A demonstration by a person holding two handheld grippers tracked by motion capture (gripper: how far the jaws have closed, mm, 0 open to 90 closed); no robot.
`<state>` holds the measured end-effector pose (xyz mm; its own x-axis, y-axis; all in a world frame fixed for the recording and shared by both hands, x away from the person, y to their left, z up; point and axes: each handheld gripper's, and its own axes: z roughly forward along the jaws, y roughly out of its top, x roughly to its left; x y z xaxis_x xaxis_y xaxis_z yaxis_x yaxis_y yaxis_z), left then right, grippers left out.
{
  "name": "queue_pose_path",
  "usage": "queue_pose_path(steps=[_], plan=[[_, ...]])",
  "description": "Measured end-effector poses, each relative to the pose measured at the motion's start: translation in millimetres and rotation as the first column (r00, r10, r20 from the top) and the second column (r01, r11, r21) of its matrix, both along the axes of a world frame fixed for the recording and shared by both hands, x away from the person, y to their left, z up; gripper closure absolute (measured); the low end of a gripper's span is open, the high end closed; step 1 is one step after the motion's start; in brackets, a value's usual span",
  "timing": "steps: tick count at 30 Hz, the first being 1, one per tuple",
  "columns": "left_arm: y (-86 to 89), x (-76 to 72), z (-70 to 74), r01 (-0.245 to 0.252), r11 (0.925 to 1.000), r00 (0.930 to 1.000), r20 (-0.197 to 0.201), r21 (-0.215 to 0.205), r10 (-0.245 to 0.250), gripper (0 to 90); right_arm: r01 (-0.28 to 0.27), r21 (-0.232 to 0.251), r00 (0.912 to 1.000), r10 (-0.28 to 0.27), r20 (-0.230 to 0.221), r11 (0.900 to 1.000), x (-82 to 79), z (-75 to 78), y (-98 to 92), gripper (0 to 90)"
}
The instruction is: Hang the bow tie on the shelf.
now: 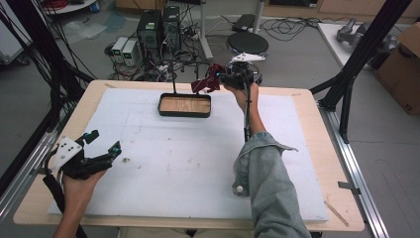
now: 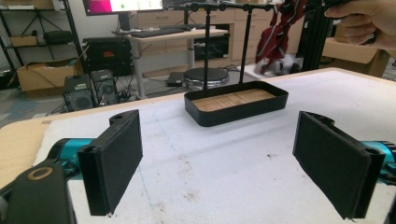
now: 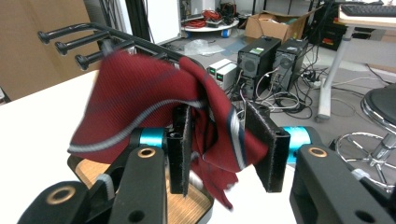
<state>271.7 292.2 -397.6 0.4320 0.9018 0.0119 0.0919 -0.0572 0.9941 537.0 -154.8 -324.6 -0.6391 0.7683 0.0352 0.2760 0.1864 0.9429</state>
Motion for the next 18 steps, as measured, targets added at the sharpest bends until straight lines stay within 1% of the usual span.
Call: queue_pose_path(steps=[1, 5, 6, 9, 11, 12, 13, 14, 15, 16, 17, 18], plan=[[0.4, 0.0, 0.1, -0.003, 1.0000, 1.0000, 0.001, -0.006, 0.003, 16.1, 0.000, 0.004, 1.0000, 0.000, -0.001, 1.000, -0.3, 0.3, -0.1, 59.8], [-0.1, 0.2, 0.3, 0.001, 1.0000, 1.0000, 0.001, -0.004, -0.001, 16.1, 0.005, -0.001, 1.0000, -0.005, 0.008, 1.000, -6.2, 7.3, -4.7, 49.0], [-0.9, 0.3, 0.3, 0.003, 1.0000, 1.0000, 0.000, -0.001, -0.003, 16.1, 0.005, -0.001, 1.0000, -0.005, 0.008, 1.000, -6.2, 7.3, -4.7, 49.0], [-3.2, 1.0, 0.5, 0.008, 1.0000, 1.0000, 0.001, 0.000, -0.008, 16.1, 0.019, 0.012, 0.9998, -0.019, 0.008, 1.000, -10.8, 12.2, -10.0, 44.3], [-4.1, 2.4, 0.8, 0.010, 0.9999, 1.0000, 0.001, -0.002, -0.010, 16.1, 0.028, 0.023, 0.9996, -0.028, 0.010, 0.999, -16.2, 17.8, -17.4, 41.3], [-4.1, 2.4, 0.8, 0.010, 0.9999, 1.0000, 0.001, -0.002, -0.010, 16.1, 0.028, 0.023, 0.9996, -0.028, 0.010, 0.999, -16.2, 17.8, -17.4, 41.3], [-5.2, 3.6, 0.7, 0.012, 0.9999, 0.9999, 0.003, -0.005, -0.012, 16.1, 0.046, 0.017, 0.9987, -0.046, 0.020, 0.999, -21.2, 21.1, -22.9, 39.9], [-5.9, 4.3, 0.5, 0.014, 0.9999, 0.9999, 0.002, -0.004, -0.014, 16.1, 0.046, 0.017, 0.9987, -0.046, 0.020, 0.999, -21.2, 21.1, -22.9, 39.9], [-7.3, 5.3, 0.1, 0.018, 0.9998, 0.9998, 0.001, -0.004, -0.018, 16.1, 0.073, -0.003, 0.9965, -0.073, 0.041, 0.997, -28.5, 22.4, -28.6, 35.9], [-8.5, 6.2, -0.3, 0.021, 0.9998, 0.9998, 0.000, -0.004, -0.021, 16.1, 0.073, -0.003, 0.9965, -0.073, 0.041, 0.997, -28.5, 22.4, -28.6, 35.9], [-9.2, 6.9, -0.5, 0.025, 0.9997, 0.9997, -0.001, -0.002, -0.025, 16.1, 0.096, -0.006, 0.9946, -0.095, 0.040, 0.995, -36.9, 21.7, -35.7, 30.3], [-9.8, 7.2, -0.7, 0.026, 0.9996, 0.9997, -0.001, -0.002, -0.026, 16.1, 0.096, -0.006, 0.9946, -0.095, 0.040, 0.995, -36.9, 21.7, -35.7, 30.3]])
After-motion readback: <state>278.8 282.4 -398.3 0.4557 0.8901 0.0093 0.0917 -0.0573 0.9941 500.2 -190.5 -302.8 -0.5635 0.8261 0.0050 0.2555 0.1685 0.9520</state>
